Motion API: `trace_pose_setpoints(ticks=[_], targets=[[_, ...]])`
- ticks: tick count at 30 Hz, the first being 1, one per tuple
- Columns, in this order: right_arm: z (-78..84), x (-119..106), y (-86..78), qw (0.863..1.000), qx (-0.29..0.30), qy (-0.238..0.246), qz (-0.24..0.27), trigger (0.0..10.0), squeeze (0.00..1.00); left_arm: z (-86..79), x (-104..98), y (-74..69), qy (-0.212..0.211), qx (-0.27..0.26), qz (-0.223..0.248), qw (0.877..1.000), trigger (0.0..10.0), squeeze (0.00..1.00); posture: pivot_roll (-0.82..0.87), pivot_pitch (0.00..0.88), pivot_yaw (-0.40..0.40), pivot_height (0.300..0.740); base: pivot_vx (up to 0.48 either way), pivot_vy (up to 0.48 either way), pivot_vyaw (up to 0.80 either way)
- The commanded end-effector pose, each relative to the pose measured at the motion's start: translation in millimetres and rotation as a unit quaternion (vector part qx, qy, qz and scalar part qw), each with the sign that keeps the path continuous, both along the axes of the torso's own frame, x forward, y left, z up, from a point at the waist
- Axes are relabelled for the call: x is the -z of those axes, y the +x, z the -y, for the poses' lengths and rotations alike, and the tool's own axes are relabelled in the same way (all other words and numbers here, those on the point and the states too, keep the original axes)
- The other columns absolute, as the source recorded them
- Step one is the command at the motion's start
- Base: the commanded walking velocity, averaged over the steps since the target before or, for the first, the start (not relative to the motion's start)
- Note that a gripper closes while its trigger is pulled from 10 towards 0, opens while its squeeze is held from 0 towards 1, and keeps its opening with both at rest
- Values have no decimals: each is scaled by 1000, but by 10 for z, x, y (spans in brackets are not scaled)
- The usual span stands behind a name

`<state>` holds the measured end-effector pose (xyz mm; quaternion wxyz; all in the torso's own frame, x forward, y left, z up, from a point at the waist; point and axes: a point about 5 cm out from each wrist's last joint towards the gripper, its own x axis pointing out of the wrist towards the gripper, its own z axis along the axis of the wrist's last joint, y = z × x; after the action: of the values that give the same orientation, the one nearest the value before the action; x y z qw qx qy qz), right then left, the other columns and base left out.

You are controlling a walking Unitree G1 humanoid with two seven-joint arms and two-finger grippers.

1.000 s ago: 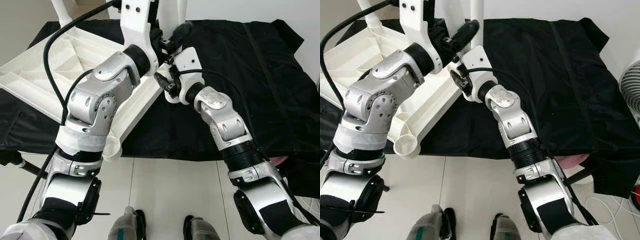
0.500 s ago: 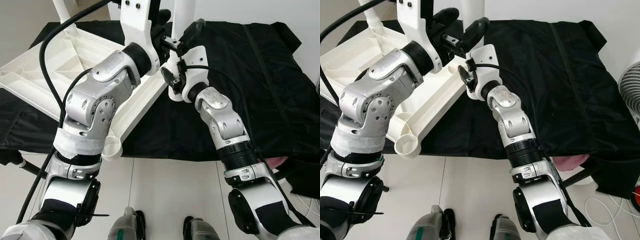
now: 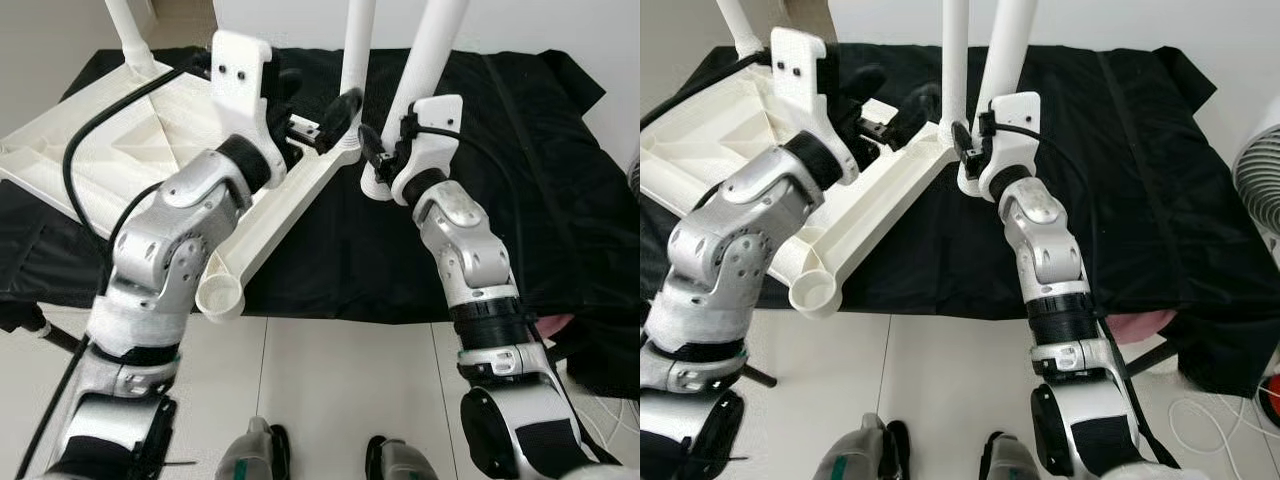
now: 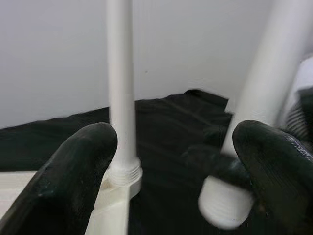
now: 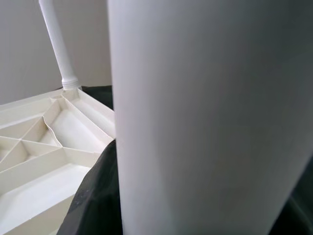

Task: Building children table

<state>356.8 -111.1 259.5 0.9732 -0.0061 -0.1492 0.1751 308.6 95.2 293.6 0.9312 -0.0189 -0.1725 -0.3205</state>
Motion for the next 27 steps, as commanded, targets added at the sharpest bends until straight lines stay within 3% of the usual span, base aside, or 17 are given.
trace_pose_setpoints(ticks=[1,2,3,5,9,11,13,15,22,27], targets=[[1,-45,-44,1000,-9,9,14,10000,0,58,64,-95,59,86,29,994,10000,0,-16,104,72,740,0,0,0],[1,-45,-44,1000,-9,9,14,10000,0,58,64,-95,59,86,29,994,10000,0,-16,104,72,740,0,0,0],[24,-49,-60,1000,-8,11,18,10000,0,22,187,-115,90,94,28,991,10000,0,-18,108,75,740,0,0,0],[42,-51,-72,1000,-7,11,19,10000,0,-11,298,-141,112,104,24,988,10000,0,-17,111,76,740,0,0,0],[42,-51,-72,1000,-7,11,19,10000,0,-11,298,-141,112,104,24,988,10000,0,-17,111,76,740,0,0,0],[93,-47,-98,1000,-1,12,22,10000,0,-87,529,-215,149,134,-1,980,10000,0,-19,116,81,740,0,0,0],[93,-47,-98,1000,-1,12,22,10000,0,-87,529,-215,149,134,-1,980,10000,0,-19,116,81,740,0,0,0],[145,-41,-121,1000,8,12,23,10000,0,-123,664,-311,175,163,-14,971,10000,0,-16,121,79,740,0,0,0],[183,-44,-132,1000,12,11,23,10000,0,-172,775,-381,191,182,-32,964,10000,0,-12,126,80,740,0,0,0],[199,-40,-148,1000,12,6,24,10000,0,-316,937,-497,206,214,-70,952,10000,0,-10,130,89,740,0,0,0]])
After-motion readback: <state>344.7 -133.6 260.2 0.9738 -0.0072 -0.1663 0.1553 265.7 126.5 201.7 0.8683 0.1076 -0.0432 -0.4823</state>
